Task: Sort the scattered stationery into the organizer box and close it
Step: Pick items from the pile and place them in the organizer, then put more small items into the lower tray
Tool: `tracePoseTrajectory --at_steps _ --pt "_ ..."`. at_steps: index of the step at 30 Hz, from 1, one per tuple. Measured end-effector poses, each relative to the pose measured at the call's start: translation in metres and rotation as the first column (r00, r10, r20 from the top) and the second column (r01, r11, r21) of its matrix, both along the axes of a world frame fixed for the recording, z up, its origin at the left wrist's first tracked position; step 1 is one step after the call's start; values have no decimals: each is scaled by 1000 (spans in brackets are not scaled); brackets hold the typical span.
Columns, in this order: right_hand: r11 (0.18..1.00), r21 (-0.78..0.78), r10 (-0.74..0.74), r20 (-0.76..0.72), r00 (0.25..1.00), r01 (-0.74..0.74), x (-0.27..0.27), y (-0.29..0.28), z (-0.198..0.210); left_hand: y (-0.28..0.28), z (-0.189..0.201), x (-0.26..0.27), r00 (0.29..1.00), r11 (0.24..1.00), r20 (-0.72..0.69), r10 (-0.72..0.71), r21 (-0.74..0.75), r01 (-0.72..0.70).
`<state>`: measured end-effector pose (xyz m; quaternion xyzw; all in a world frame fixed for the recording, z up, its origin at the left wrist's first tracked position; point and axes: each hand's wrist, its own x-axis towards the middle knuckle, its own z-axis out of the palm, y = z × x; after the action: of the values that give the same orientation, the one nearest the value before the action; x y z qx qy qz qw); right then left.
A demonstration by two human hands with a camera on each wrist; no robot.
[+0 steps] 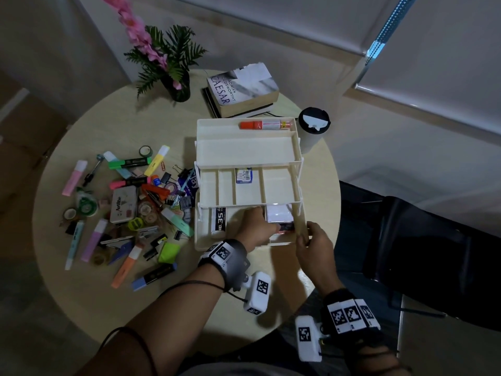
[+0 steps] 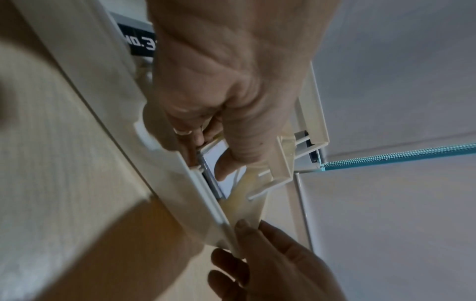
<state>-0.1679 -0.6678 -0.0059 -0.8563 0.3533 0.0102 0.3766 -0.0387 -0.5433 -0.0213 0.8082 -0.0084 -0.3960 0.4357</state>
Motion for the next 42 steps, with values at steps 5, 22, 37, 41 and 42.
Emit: tracePoseTrajectory --at_steps 5,22,37,41,42 --pt "1000 1 26 58 998 -26 -4 4 -9 -13 -3 -1 998 1000 52 26 -20 -25" --pt "746 -86 660 232 715 -661 73 110 52 187 69 -12 981 985 161 -104 -122 124" --pt "624 -100 702 -364 613 -775 128 281 -22 399 33 17 954 955 241 -176 277 106" --pt "678 -141 638 -374 673 -722 132 288 -30 401 32 39 937 964 327 -121 265 32" --pt "691 -131 631 -371 681 -711 133 288 -31 398 34 48 928 963 360 -92 271 -10"
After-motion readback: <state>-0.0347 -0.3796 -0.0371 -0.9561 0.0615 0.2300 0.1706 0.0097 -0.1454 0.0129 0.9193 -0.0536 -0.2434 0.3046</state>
